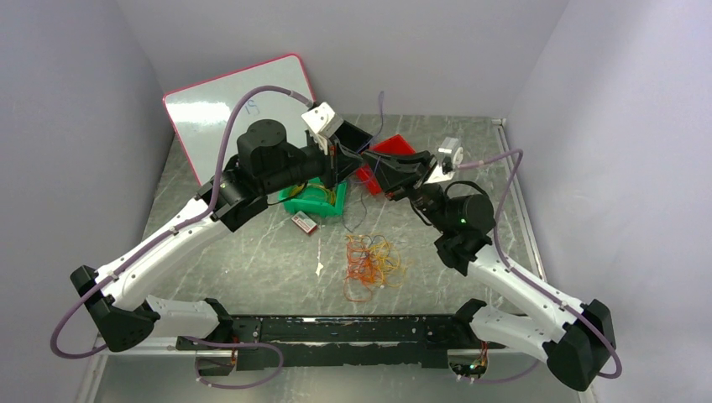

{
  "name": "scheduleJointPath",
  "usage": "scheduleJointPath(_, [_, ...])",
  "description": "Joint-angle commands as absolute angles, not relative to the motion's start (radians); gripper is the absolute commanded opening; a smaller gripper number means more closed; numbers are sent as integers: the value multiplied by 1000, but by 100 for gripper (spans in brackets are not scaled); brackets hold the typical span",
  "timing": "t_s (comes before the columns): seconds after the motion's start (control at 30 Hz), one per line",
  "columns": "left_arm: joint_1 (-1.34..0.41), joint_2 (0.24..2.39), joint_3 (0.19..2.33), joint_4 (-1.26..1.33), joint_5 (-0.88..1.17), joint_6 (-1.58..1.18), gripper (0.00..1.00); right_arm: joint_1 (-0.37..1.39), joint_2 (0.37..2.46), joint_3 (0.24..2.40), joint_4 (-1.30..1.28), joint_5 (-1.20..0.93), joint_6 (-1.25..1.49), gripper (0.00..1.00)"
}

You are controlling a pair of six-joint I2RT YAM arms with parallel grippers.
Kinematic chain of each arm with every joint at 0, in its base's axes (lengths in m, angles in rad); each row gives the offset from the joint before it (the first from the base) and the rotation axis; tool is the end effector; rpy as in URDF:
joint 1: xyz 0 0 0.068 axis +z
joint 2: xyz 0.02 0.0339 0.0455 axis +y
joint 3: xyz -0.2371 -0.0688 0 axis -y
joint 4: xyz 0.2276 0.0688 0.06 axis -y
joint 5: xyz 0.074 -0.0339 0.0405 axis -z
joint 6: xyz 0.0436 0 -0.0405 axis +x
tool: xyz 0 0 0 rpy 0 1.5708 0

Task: Untangle the cables
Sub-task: Untie the cable.

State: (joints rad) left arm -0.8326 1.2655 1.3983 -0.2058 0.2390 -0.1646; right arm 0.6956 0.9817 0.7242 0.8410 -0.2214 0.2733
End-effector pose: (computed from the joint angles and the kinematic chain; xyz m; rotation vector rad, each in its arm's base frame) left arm 0.1824 -0.2159 0.4208 0.7452 1.5620 -0.9459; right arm 0.1634 0.1489 0.3749 -0.4236 0.9617 0.9919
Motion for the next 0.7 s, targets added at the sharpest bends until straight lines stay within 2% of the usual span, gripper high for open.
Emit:
scheduleJointPath(0.0, [-827, 1244, 1396, -161, 273, -159, 7, 697, 995, 715, 904, -222, 292, 13])
scheduleJointPath(0.67, [-828, 1254, 1388, -170, 301, -153, 7, 697, 1026, 729, 945, -239, 329, 20])
